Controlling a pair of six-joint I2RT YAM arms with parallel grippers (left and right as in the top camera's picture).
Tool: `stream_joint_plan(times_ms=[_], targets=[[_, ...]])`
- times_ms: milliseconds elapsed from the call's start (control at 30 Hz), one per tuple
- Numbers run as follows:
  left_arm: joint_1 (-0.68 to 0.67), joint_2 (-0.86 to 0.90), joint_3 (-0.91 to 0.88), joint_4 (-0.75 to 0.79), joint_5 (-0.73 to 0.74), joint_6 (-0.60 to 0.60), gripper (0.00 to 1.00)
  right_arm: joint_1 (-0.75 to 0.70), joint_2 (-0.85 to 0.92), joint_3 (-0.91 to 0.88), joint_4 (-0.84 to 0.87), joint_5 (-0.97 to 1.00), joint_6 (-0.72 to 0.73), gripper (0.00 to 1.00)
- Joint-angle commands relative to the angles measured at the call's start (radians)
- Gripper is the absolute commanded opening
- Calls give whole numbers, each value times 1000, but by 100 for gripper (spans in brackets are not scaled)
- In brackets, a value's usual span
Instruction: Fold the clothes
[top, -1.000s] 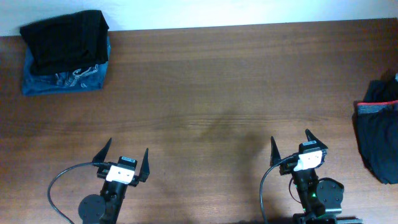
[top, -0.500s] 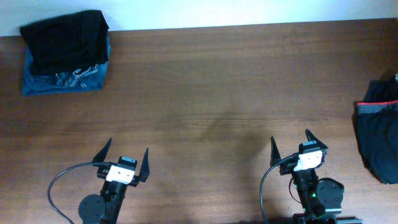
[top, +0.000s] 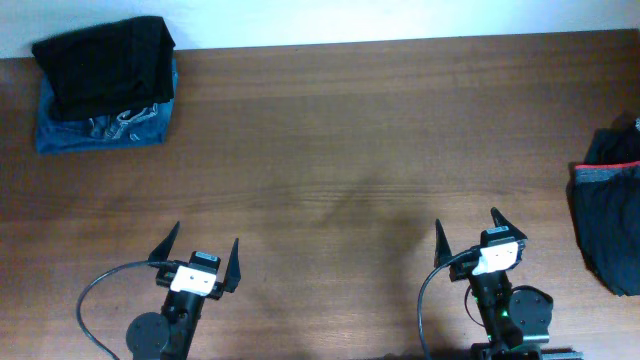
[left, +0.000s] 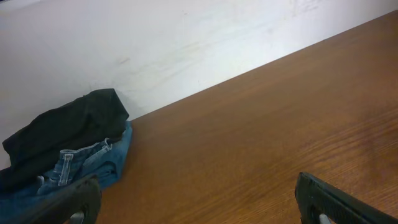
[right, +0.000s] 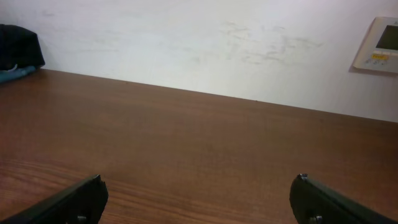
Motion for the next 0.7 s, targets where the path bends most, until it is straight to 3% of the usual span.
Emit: stream_joint_plan(times_ms=[0,267,433,533,667], targets=[[4,-10,-4,-4,4,8,99,-4,-8,-5,-5,-1,-5,99],[4,-10,-4,-4,4,8,99,-3,-8,-5,138,-404,1,99],[4,-10,-4,-4,4,8,99,-3,-8,-5,393,-644,1,99],[4,-10,-4,-4,4,8,99,-3,-8,-5,526,-653,1,99],[4,-10,-4,-4,4,8,99,-3,-7,14,533,-564,2,99]])
